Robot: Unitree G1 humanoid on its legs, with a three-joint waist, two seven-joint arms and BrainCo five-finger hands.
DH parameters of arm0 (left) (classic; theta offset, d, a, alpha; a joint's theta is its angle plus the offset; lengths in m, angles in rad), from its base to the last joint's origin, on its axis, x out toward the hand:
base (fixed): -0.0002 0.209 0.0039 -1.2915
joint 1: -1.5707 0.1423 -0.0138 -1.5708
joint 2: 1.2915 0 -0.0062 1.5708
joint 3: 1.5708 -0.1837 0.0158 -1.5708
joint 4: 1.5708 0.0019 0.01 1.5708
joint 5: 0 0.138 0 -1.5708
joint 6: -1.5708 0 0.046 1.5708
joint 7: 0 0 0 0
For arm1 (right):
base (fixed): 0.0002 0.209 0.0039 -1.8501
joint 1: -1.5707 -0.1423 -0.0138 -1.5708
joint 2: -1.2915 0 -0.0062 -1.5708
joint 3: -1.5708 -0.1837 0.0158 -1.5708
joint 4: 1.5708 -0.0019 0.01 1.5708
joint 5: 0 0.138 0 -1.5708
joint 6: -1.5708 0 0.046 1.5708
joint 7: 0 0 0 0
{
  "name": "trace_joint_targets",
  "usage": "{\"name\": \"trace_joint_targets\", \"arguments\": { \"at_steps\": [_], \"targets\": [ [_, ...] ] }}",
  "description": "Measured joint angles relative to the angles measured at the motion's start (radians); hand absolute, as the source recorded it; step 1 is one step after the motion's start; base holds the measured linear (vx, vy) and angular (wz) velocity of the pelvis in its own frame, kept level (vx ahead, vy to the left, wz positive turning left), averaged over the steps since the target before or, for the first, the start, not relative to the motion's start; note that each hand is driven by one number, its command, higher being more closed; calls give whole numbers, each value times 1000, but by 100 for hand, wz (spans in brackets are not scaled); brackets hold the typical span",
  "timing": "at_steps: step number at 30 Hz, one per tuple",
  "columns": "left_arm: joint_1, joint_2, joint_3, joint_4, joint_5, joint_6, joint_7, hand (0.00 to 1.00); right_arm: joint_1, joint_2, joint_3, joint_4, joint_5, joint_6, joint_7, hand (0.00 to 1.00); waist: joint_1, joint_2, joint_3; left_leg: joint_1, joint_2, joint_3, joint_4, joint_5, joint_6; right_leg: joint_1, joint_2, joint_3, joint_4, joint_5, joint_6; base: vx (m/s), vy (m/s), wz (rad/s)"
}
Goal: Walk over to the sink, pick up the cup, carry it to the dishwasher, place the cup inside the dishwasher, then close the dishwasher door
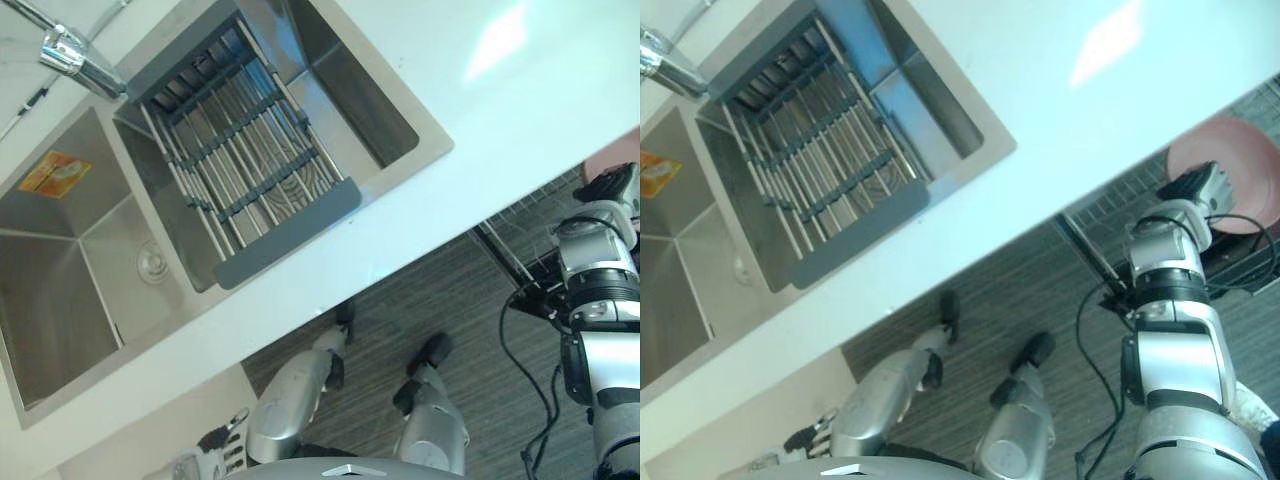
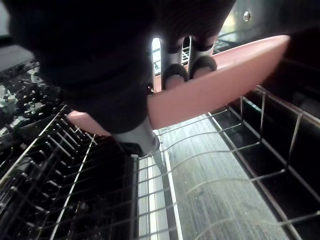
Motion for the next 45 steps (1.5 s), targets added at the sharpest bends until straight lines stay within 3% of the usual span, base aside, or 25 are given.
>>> {"name": "trace_joint_targets", "arguments": {
  "at_steps": [1, 4, 7, 17, 24, 29, 33, 36, 37, 39, 40, 41, 44, 45],
  "targets": [
    [-6, 3, -22, 0, -6, 1, -1, 0, -3, 0, 9, 0, -1, 1, 13, 0, 0, 6, -5, 0, -1, -17, -1, 1, -2, -10, -3, 11, 11, -5, -2, 9, -49, -10],
    [-8, 4, -57, 3, -13, 8, -6, 0, -2, 2, 27, 33, 1, 7, 59, 0, 2, 37, -28, 0, -1, -50, -28, 1, -2, -47, -13, 20, 61, -27, -6, 18, -46, -7],
    [-11, 3, -63, 29, -14, 9, -6, 0, 25, 16, 28, 43, 15, 16, 67, 0, 6, 52, -39, 3, -8, -53, -34, 1, -2, -73, -38, 24, 133, -61, -5, 22, -15, 6],
    [-12, -2, -63, 47, -10, -4, -21, 0, 27, 55, 16, 21, 44, -1, 66, 0, -6, 52, -39, 23, -20, -70, -53, 10, 8, -131, -92, 36, 313, -160, -8, 8, -44, 6],
    [-13, -9, -60, 33, -10, -4, -20, 0, 33, 54, -26, -118, 46, -46, 59, 0, -62, 49, -37, 54, -17, -52, -54, 11, 11, -126, -97, 56, 355, -182, -12, 19, -75, -7],
    [-13, -9, -50, 26, -10, 0, -17, 0, 118, 56, -157, -285, 110, -68, 15, 0, -88, 37, -27, 89, -5, -43, -55, 7, 7, -96, -85, 64, 350, -188, -18, -21, -72, -7],
    [-12, -9, -1, 8, -8, 28, -1, 0, 227, 60, -372, -500, 248, -146, -100, 0, -133, 4, -3, 117, 11, -20, -57, -7, 3, -65, -62, 76, 315, -180, -26, -34, -63, -16],
    [-11, -7, 51, -1, 27, 45, 9, 0, 375, 88, -603, -627, 361, -250, -238, 0, -177, -30, 17, 130, 21, 8, -60, -18, 5, -51, -40, 98, 272, -155, -24, 6, -53, -25],
    [-10, -8, 66, -1, 28, 49, 9, 0, 403, 92, -639, -642, 379, -271, -256, 0, -183, -35, 21, 132, 24, 18, -60, -20, 7, -51, -34, 107, 264, -144, -19, 36, -46, -42],
    [-7, -8, 103, -1, 28, 61, 11, 0, 478, 114, -754, -658, 439, -356, -316, 0, -211, -53, 26, 142, 31, 47, -61, -26, 6, -44, -17, 132, 230, -121, -18, 61, -50, -45],
    [-6, -5, 113, -2, 28, 60, 14, 0, 517, 129, -802, -660, 469, -402, -336, 100, -225, -63, 25, 148, 34, 63, -61, -31, 2, -42, -13, 142, 216, -113, -19, 64, -39, -43],
    [-6, -6, 120, -2, 28, 60, 17, 0, 539, 135, -819, -660, 491, -426, -342, 100, -232, -67, 25, 151, 36, 71, -61, -33, 2, -42, -10, 147, 211, -110, -19, 60, -43, -40],
    [-6, -8, 153, -5, 27, 61, 26, 0, 627, 229, -893, -633, 711, -593, -318, 100, -259, -86, 25, 165, 52, 95, -61, -41, -3, -26, 13, 161, 178, -96, -26, 52, -63, -26],
    [-6, -9, 156, -5, 27, 62, 26, 0, 640, 252, -900, -620, 755, -613, -304, 100, -260, -91, 24, 167, 56, 98, -61, -42, -5, -25, 17, 163, 176, -95, -27, 26, -69, -12]
  ]
}}
